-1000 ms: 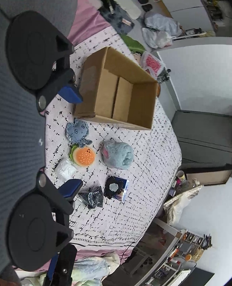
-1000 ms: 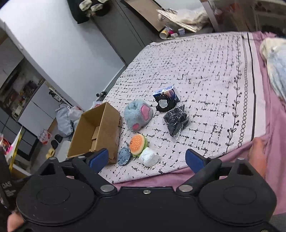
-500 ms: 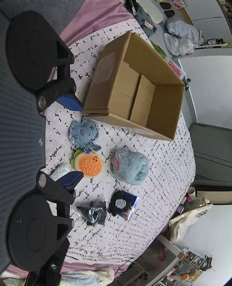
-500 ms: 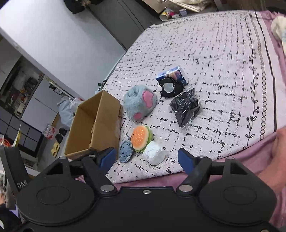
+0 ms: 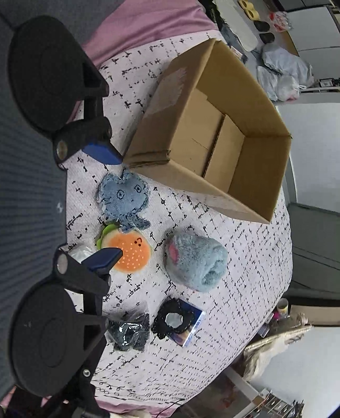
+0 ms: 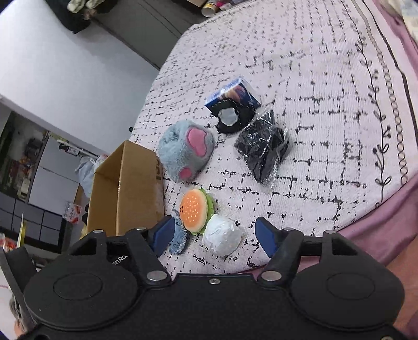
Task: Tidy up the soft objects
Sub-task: 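Reach the left tool to the blue fish plush while the right tool reaches the white wrapped item, then close the left tool on the fish plush while the right tool grasps the white wrapped item, then carry both items over the cardboard box and open both tools to drop them, then grasp the burger plush with the left tool while the right tool grasps the black bag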
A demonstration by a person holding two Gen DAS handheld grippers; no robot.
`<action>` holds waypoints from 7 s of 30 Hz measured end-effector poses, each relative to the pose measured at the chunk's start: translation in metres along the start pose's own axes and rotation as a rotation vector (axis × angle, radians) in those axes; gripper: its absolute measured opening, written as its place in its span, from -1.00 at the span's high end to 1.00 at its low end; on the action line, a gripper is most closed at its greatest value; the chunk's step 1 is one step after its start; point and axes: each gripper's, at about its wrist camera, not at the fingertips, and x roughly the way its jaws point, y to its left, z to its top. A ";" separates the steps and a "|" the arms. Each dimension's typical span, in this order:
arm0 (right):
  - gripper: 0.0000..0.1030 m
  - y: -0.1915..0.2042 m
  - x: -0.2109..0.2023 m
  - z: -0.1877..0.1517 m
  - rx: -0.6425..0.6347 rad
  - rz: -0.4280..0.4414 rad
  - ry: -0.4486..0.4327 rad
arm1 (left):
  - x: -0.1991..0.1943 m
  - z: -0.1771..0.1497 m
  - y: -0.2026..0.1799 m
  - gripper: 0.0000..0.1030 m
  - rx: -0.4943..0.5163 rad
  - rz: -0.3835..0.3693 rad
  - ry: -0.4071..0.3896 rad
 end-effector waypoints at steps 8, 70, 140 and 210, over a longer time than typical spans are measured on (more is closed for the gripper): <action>-0.25 -0.007 0.019 0.006 0.038 0.008 0.037 | 0.019 -0.003 0.000 -0.29 -0.040 0.028 0.003; 0.49 0.003 0.006 0.014 -0.019 0.103 -0.023 | -0.037 -0.004 0.016 0.52 -0.130 -0.048 -0.096; -0.52 0.130 0.068 0.009 -0.232 0.280 -0.053 | -0.021 0.107 0.124 -0.05 -0.100 -0.004 -0.110; -1.00 0.001 -0.027 0.067 -0.261 -0.017 -0.050 | -0.055 0.040 -0.017 -0.97 0.042 -0.093 -0.122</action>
